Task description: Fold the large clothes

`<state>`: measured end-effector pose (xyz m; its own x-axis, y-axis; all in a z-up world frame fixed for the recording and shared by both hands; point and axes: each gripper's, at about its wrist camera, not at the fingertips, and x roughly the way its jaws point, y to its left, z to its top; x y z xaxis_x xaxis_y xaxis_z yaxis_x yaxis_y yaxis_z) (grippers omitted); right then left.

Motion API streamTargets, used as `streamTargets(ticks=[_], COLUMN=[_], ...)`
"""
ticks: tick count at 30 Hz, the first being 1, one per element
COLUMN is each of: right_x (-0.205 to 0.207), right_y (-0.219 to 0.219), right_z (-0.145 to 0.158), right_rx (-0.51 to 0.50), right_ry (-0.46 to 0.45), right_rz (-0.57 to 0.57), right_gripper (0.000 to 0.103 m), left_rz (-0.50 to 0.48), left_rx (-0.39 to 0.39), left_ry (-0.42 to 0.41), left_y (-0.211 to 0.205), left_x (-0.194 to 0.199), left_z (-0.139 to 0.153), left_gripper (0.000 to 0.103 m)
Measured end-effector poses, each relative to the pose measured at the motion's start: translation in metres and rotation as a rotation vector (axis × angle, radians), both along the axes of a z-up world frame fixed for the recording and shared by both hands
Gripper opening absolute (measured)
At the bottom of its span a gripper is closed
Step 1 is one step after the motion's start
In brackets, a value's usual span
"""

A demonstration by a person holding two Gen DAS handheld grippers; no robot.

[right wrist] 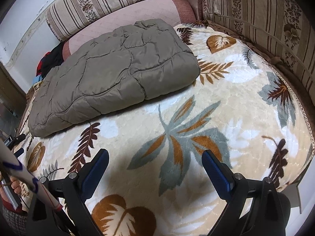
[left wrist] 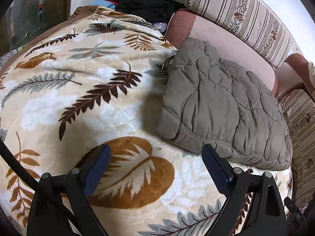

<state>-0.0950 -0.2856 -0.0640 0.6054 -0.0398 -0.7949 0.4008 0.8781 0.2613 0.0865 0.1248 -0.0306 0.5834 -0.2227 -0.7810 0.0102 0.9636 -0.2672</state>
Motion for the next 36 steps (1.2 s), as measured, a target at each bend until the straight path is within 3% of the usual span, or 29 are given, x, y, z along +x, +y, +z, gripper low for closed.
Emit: streamTargets(ticks=[6, 12, 16, 20, 22, 25, 26, 29, 30, 33, 36], right_x=[0.030, 0.076, 0.088, 0.110, 0.126, 0.151, 0.156, 0.160, 0.156, 0.136, 0.122], right_y=[-0.039, -0.085, -0.106, -0.118, -0.123, -0.129, -0.128, -0.131, -0.132, -0.127, -0.123], right_z=[0.016, 0.005, -0.015, -0.036, -0.046, -0.060, -0.061, -0.053, -0.047, -0.016, -0.007], right_rx=[0.001, 0.068, 0.195, 0.336, 0.391, 0.458, 0.461, 0.560, 0.565, 0.511, 0.474], right_ry=[-0.068, -0.067, -0.077, -0.107, -0.111, -0.106, -0.098, -0.101, -0.111, -0.163, -0.169], right_rz=[-0.054, -0.117, -0.132, -0.074, -0.070, -0.079, -0.085, -0.080, -0.076, -0.022, -0.005], right_gripper=[0.098, 0.098, 0.098, 0.098, 0.101, 0.103, 0.102, 0.064, 0.056, 0.051, 0.053], left_rz=[-0.018, -0.105, -0.206, -0.289, -0.277, -0.262, -0.278, -0.319, -0.338, -0.360, -0.338], left_rx=[-0.068, -0.169, -0.256, -0.337, -0.349, -0.396, -0.381, -0.341, -0.328, -0.304, -0.248], left_ry=[-0.003, 0.037, 0.086, 0.124, 0.152, 0.216, 0.208, 0.179, 0.167, 0.159, 0.183], left_y=[0.010, 0.002, -0.018, -0.040, -0.047, -0.056, -0.059, -0.066, -0.066, -0.065, -0.067], left_x=[0.015, 0.060, 0.101, 0.136, 0.147, 0.152, 0.150, 0.135, 0.127, 0.106, 0.100], left_z=[0.016, 0.008, -0.013, -0.039, -0.052, -0.063, -0.059, -0.036, -0.027, -0.011, -0.019], left_gripper=[0.092, 0.092, 0.093, 0.095, 0.102, 0.102, 0.093, 0.071, 0.067, 0.063, 0.068])
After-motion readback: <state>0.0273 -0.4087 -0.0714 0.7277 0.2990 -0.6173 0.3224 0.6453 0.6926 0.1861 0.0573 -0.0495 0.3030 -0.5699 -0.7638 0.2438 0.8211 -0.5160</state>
